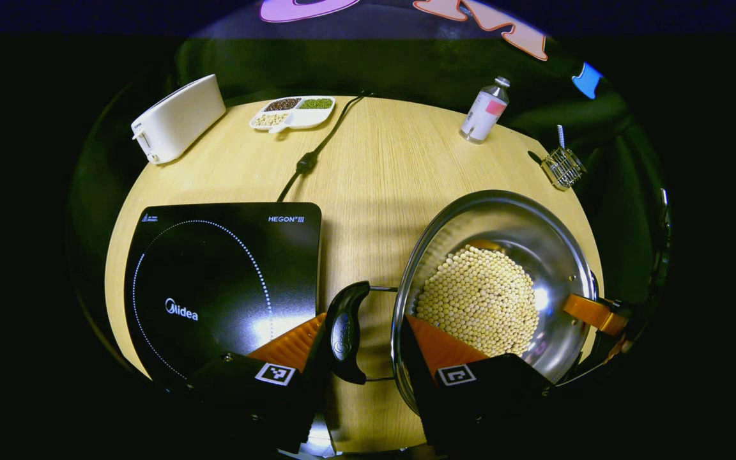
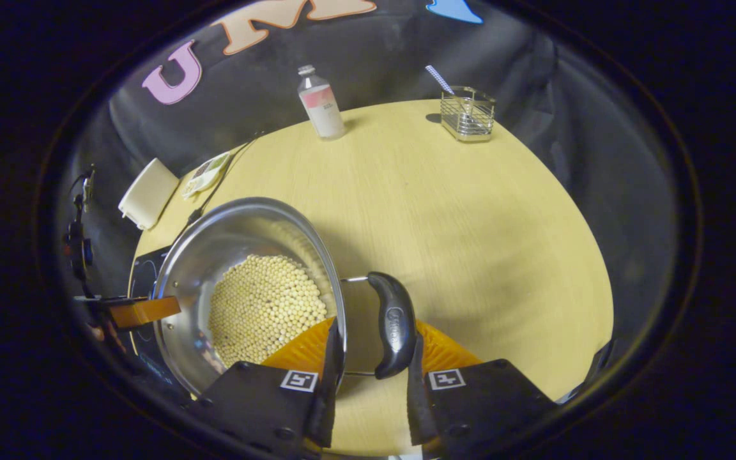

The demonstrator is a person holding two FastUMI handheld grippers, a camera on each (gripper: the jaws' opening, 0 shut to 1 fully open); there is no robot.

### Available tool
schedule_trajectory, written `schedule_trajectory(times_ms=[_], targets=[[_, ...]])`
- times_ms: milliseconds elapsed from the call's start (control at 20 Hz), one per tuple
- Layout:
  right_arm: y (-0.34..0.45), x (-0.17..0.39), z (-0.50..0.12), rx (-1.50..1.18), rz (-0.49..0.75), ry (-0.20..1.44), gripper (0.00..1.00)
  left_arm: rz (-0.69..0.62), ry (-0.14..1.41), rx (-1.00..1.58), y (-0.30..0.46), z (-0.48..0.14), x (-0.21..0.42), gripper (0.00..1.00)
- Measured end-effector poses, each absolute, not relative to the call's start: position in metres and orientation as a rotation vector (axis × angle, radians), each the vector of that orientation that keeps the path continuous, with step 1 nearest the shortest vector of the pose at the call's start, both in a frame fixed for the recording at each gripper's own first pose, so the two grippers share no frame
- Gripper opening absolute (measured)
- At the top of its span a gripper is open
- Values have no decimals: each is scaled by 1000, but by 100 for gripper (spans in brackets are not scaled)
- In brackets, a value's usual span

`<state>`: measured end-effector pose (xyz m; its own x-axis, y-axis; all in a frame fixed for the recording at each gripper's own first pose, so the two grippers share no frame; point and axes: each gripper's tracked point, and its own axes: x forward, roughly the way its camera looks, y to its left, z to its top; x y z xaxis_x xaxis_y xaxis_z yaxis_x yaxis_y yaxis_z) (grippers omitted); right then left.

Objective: First push the handle of the pot to place it horizontally, then grasp the pot with both hands and set it on the induction cooktop.

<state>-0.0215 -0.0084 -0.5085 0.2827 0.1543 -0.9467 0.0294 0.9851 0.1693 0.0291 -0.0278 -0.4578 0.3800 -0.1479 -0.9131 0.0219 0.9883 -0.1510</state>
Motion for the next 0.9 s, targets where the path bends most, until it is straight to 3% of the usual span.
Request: schedule_trajectory(times_ms=[100,150,250,300,350,650,700,750,900], targets=[[-6,-24,-501,165,97,1280,48,-102,1161,-112,-24,-450,27,66],[-3,-24,-496,166,103,1278,42,-97,1156,-107,-23,-445,25,66],[1,-24,-487,167,118,1276,48,-79,1143,-105,-17,-434,19,68],[5,-22,-483,165,131,1270,43,-67,1134,-106,-13,-428,17,66],[8,-21,-478,162,147,1263,48,-54,1125,-109,-10,-422,15,66],[43,-13,-453,151,283,1220,48,68,1072,-136,22,-389,-9,66],[50,-14,-451,149,308,1221,42,93,1065,-143,28,-385,-15,66],[57,-15,-449,145,333,1221,48,116,1060,-148,33,-383,-21,66],[75,-19,-445,134,392,1217,48,177,1053,-172,49,-377,-39,66]])
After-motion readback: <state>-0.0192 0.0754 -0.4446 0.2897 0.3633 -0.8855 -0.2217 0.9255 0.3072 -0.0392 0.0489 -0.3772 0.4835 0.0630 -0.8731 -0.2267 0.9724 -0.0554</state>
